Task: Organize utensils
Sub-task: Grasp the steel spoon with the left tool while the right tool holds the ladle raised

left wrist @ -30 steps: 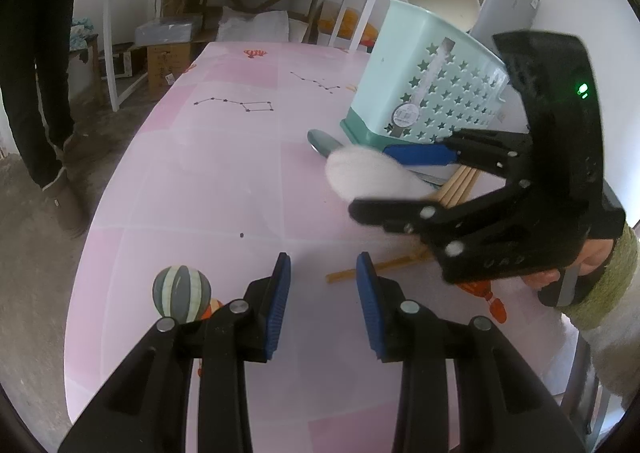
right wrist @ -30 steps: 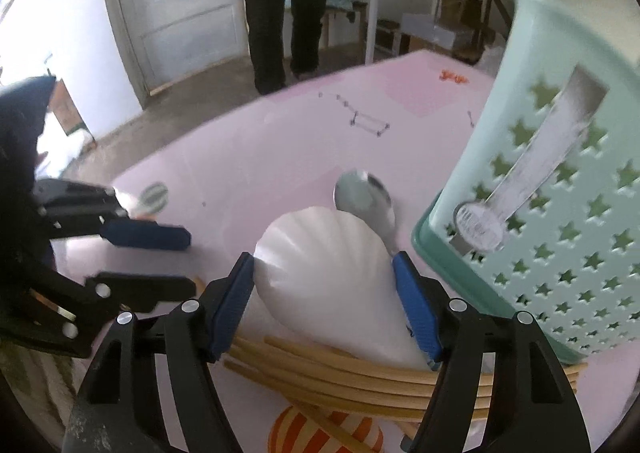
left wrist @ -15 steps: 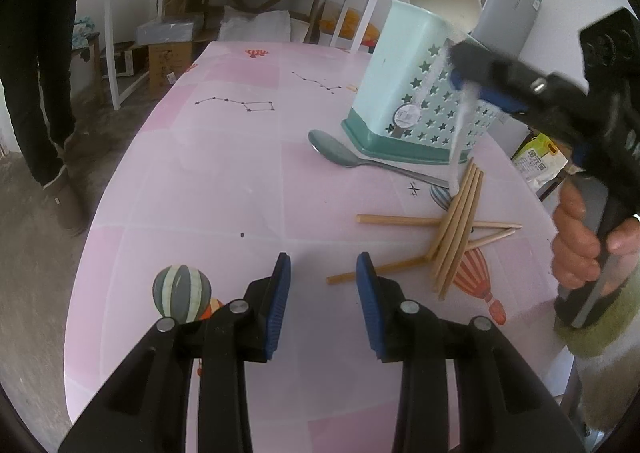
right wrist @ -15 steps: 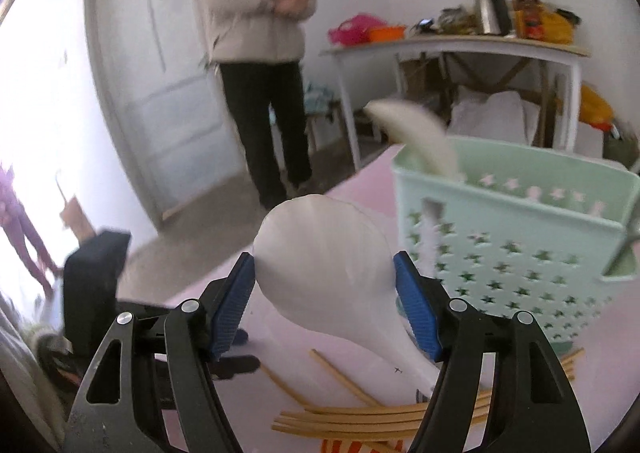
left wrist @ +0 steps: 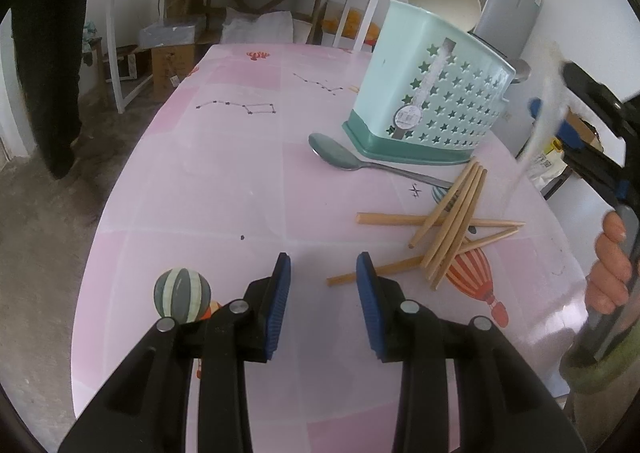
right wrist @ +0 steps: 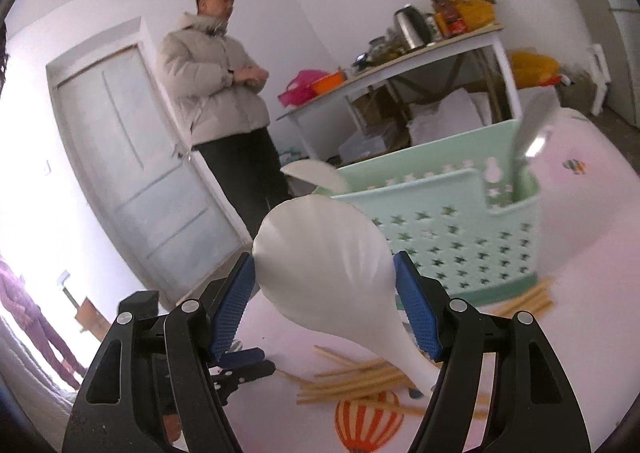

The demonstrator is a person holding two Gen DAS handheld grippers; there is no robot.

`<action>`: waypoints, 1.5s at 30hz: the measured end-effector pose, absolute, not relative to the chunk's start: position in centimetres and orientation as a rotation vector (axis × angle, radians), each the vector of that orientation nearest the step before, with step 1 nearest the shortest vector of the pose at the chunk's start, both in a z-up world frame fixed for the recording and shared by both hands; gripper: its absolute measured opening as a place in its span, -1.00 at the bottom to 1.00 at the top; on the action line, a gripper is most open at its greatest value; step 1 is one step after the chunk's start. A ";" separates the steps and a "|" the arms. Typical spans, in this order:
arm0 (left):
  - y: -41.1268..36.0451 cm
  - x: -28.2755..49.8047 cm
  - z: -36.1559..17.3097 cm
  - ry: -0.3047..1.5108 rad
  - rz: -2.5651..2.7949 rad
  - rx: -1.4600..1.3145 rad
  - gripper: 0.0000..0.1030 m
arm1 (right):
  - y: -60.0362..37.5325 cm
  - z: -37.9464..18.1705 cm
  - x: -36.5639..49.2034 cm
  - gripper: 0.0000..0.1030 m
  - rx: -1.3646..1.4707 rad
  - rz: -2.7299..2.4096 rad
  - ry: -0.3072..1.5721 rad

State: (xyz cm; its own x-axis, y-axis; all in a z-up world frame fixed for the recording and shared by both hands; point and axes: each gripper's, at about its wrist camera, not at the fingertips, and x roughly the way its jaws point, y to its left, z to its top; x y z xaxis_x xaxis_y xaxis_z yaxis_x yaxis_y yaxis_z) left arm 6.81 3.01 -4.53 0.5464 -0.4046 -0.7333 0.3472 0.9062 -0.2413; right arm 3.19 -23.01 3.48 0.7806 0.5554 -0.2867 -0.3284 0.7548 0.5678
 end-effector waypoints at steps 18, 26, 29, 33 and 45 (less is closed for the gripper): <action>3.4 14.3 -4.1 0.980 -0.426 -0.329 -0.36 | -28.7 0.8 -4.5 0.29 0.760 0.389 0.408; 2.6 17.5 -5.1 1.036 -0.383 -0.407 -0.37 | -30.4 0.6 -3.5 0.29 0.794 0.397 0.376; 2.2 18.2 -5.2 1.042 -0.368 -0.424 -0.44 | -31.0 0.3 -3.4 0.29 0.806 0.402 0.368; 1.9 18.6 -5.2 1.049 -0.342 -0.427 -0.58 | -31.4 -0.1 -3.3 0.29 0.824 0.411 0.356; 2.0 17.4 -4.5 1.012 -0.295 -0.449 -0.94 | -31.8 -0.4 -3.5 0.28 0.830 0.393 0.329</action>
